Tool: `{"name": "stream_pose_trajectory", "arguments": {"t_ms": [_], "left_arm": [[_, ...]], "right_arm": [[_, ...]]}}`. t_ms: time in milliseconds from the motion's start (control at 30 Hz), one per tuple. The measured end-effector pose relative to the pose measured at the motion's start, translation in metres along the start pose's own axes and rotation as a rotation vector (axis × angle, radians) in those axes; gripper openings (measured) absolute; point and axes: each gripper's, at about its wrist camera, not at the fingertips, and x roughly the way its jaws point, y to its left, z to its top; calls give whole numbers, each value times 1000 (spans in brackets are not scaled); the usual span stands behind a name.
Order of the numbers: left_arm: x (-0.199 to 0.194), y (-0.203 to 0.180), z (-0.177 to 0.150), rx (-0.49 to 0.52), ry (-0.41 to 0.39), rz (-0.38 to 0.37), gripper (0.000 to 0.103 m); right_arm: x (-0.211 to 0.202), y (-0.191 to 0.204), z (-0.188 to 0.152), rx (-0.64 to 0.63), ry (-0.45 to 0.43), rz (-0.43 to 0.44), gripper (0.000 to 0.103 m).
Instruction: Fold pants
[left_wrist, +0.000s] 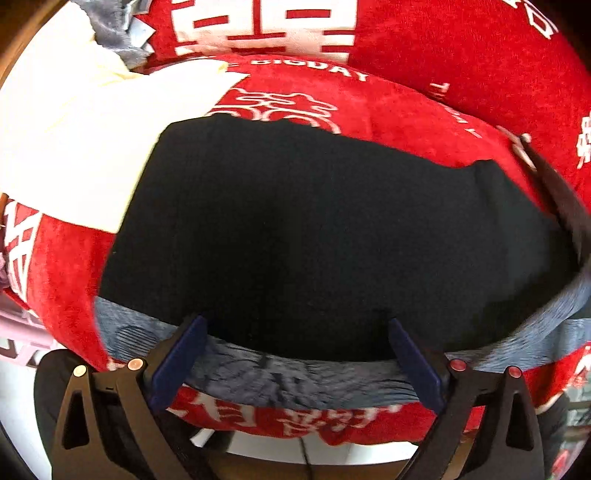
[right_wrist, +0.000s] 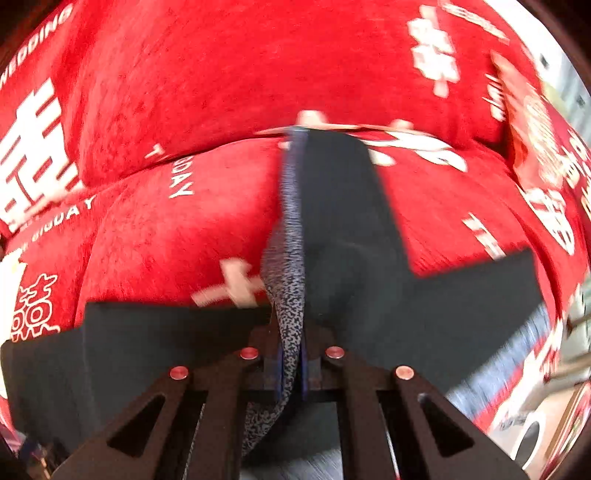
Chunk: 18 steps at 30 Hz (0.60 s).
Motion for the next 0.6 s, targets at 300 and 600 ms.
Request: {"name": "stream_pose_trajectory", "arguments": {"t_ms": [300,600], "left_arm": [[-11,-89,5,198,-2,-100,99],[13,-122,-8,267,46,-72,99]], "right_arm": [[-5,-30,-86,-128,52,-80,8],[-43,-4,-77,-307,-102,-105,81]]}}
